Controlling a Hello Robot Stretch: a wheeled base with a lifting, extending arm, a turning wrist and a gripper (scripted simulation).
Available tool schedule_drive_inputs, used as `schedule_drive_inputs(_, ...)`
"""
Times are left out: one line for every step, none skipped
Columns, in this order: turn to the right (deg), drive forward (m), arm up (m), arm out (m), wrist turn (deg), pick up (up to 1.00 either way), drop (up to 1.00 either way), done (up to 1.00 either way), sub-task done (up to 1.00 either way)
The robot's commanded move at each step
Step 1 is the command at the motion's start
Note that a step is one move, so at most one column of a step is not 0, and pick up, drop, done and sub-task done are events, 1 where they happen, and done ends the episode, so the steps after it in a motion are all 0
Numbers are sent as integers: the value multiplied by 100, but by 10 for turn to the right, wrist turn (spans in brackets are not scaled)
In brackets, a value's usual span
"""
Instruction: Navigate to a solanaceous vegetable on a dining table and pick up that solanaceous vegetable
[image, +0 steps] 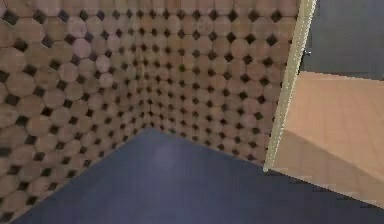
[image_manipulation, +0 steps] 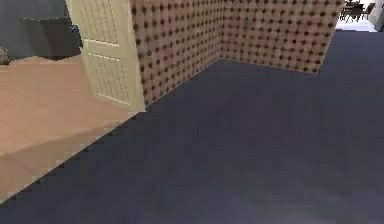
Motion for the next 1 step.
schedule_drive_inputs(450, 0, 0, 0, 0, 0, 0, 0, 0)
